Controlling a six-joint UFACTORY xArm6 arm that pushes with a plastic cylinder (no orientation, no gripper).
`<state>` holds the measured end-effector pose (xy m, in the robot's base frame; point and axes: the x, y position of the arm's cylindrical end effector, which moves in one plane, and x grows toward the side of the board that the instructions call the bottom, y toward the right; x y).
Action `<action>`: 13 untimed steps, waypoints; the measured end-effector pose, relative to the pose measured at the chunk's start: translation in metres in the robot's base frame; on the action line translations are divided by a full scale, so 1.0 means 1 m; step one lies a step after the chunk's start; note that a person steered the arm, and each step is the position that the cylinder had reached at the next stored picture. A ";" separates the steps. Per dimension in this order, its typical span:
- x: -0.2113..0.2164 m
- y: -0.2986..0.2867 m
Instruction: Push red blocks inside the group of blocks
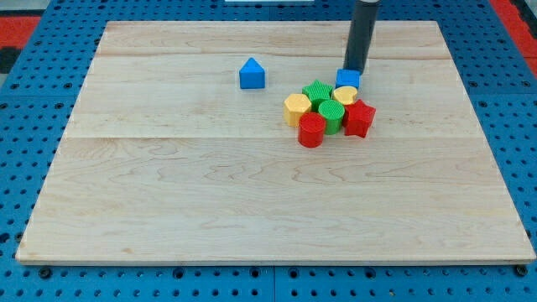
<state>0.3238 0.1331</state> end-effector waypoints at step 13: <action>0.177 -0.141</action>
<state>0.5011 -0.0082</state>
